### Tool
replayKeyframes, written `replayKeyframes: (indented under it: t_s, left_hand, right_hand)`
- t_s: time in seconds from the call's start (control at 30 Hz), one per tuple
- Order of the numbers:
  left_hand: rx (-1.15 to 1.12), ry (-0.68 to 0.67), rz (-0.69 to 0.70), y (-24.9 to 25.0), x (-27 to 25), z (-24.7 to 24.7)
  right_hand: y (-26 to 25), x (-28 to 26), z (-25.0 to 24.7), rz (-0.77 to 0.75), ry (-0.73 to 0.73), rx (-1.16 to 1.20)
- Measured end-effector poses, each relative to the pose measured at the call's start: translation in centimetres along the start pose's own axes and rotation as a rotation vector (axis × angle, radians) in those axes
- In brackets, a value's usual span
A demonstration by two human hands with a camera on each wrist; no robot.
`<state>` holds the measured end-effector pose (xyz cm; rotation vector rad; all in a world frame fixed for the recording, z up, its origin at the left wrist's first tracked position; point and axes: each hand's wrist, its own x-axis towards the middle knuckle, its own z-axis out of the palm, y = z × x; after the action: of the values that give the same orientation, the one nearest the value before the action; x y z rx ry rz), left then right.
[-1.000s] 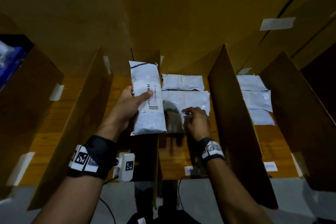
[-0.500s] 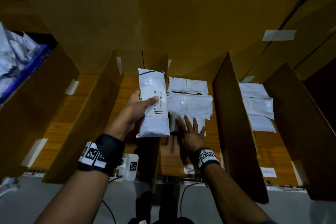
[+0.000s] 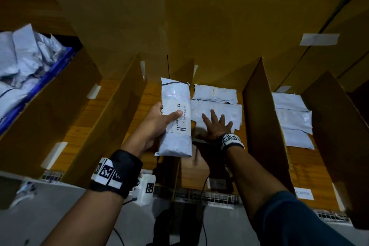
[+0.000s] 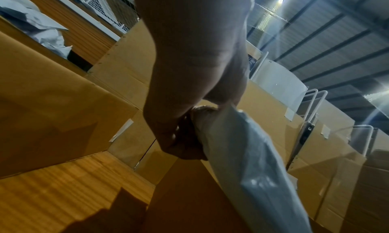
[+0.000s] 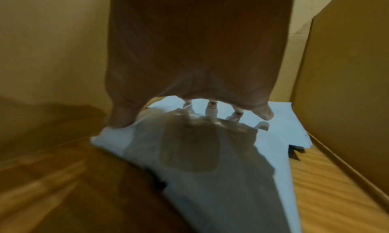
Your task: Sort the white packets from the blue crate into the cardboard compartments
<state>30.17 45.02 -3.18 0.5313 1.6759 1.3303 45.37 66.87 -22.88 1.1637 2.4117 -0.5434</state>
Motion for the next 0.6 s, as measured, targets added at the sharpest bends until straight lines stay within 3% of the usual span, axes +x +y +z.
replayKeyframes:
  t_s: [0.37,0.47,0.6]
  left_hand:
    - [-0.009,-0.034,-0.001,-0.2,-0.2,0.0]
    - [-0.024,-0.049,0.021,0.3,-0.9,0.1]
    - [-0.049,-0.06,0.051,1.4,-2.3,0.6]
  right_hand:
    - [-0.6,0.3,-1.6,0.002,0.061,0.019]
    - [-1.6,-2.1,-3.0,-0.011,0.213,0.173]
    - [-3.4,-6.9,-5.7,-0.077,0.534,0.482]
